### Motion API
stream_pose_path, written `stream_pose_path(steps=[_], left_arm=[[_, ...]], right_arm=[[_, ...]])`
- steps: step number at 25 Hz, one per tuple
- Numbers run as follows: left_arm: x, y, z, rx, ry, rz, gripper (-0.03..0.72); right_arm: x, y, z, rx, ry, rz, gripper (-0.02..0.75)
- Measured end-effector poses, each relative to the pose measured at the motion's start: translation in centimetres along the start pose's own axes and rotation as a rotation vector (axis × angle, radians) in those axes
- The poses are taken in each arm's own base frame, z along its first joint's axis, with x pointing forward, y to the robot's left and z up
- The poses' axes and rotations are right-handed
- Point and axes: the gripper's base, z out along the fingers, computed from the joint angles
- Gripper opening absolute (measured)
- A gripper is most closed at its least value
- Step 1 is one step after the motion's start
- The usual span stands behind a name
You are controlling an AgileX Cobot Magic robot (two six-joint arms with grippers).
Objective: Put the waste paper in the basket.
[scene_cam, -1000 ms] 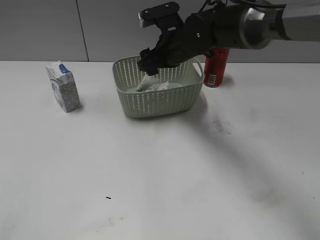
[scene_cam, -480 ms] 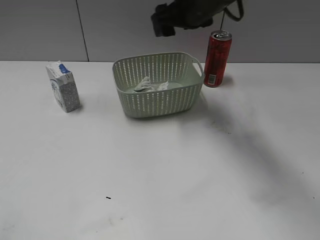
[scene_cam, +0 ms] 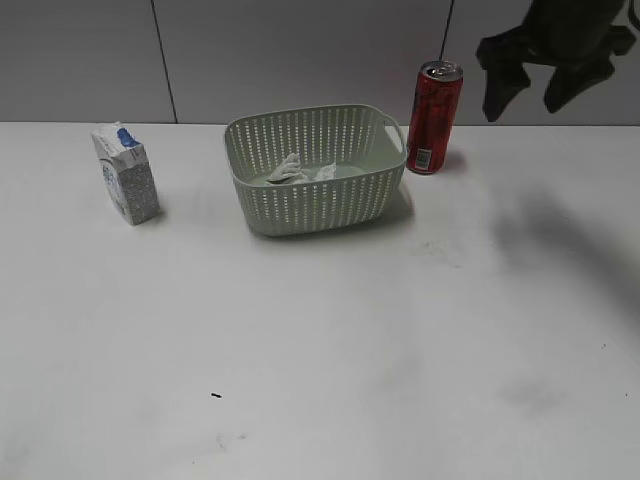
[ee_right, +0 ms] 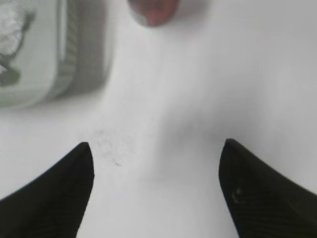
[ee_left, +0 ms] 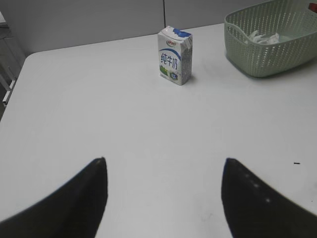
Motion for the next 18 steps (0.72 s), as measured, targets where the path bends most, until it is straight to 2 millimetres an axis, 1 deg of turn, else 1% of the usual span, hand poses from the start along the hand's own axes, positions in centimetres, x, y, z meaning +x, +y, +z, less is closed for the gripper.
stream_pose_path(steps=[3, 4, 8, 10, 12, 15, 18], left_arm=[[0.0, 0.0, 0.0, 0.0, 0.0, 0.0, 0.522], [0.0, 0.0, 0.0, 0.0, 0.0, 0.0, 0.522], [0.0, 0.0, 0.0, 0.0, 0.0, 0.0, 0.521], [0.0, 0.0, 0.0, 0.0, 0.0, 0.0, 0.521], [0.0, 0.0, 0.0, 0.0, 0.0, 0.0, 0.521], [0.0, 0.0, 0.0, 0.0, 0.0, 0.0, 0.521], [0.0, 0.0, 0.0, 0.0, 0.0, 0.0, 0.521]], right_arm=[[0.4, -1.9, -0.5, 0.014, 0.025, 0.041, 0.593], [0.4, -2.1, -0.9, 0.015, 0.02, 0.045, 0.593], [0.7, -2.0, -3.2, -0.001, -0.022, 0.053, 0.592], [1.4, -1.7, -4.4, -0.021, -0.03, 0.059, 0.592], [2.7, -1.5, -5.4, -0.031, -0.024, 0.052, 0.592], [5.7, -1.4, -6.5, -0.031, 0.013, 0.03, 0.592], [10.1, -1.3, -6.6, -0.029, 0.09, 0.026, 0.593]])
